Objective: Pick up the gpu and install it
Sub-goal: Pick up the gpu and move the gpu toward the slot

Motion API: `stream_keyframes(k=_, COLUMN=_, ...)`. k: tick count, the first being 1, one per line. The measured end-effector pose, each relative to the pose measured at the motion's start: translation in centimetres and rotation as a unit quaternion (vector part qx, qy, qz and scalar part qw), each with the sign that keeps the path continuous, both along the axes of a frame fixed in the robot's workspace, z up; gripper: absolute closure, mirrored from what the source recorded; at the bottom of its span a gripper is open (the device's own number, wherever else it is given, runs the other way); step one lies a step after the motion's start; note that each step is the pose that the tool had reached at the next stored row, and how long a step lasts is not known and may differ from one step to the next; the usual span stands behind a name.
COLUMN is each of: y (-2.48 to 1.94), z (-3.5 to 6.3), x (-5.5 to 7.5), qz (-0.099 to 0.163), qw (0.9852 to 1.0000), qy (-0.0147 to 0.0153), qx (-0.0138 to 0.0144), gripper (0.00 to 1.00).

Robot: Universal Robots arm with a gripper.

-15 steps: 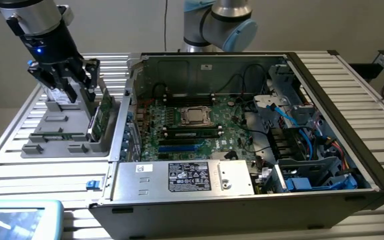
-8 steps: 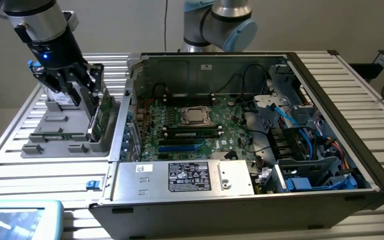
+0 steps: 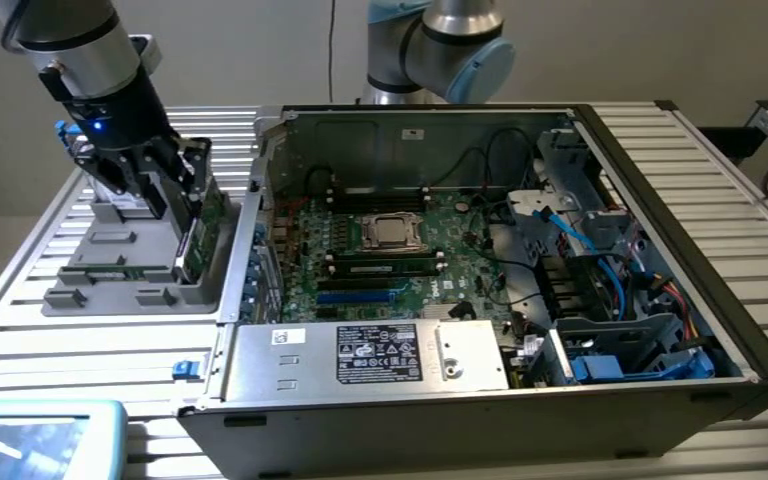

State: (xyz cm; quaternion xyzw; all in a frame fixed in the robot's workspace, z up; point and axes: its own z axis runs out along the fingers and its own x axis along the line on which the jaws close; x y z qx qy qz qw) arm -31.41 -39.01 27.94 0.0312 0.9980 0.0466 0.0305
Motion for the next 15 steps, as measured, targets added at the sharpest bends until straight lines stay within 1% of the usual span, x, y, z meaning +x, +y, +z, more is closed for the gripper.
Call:
stream_keyframes(k=3, y=0.01, z=-0.51, x=0.0, qz=0.0, qw=1.0, qy=-0.0009, qx=0.0007, gripper=0.51)
stream_keyframes(k=6, y=0.01, z=-1.01, x=0.0, qz=0.0, qw=1.0, qy=-0.001, qx=0.0031, gripper=0.51)
stream_keyframes(k=7, y=0.01, z=-1.14, x=0.0, qz=0.0, qw=1.0, qy=-0.0011, qx=0.0044, gripper=0.51)
stream_keyframes(k=8, y=0.01, z=-1.25, x=0.0, qz=0.0, qw=1.0, qy=-0.0012, qx=0.0063, gripper=0.51)
stream_keyframes(k=11, y=0.01, z=-1.54, x=0.0, qz=0.0, qw=0.9999, qy=-0.0015, qx=0.0138, gripper=0.51)
stream_keyframes(k=12, y=0.02, z=-1.66, x=0.0, qz=0.0, qw=0.9999, qy=-0.0019, qx=0.0157, gripper=0.51)
stream_keyframes(k=15, y=0.01, z=-2.0, x=0.0, qz=0.0, qw=0.9998, qy=-0.0032, qx=0.02, gripper=0.51)
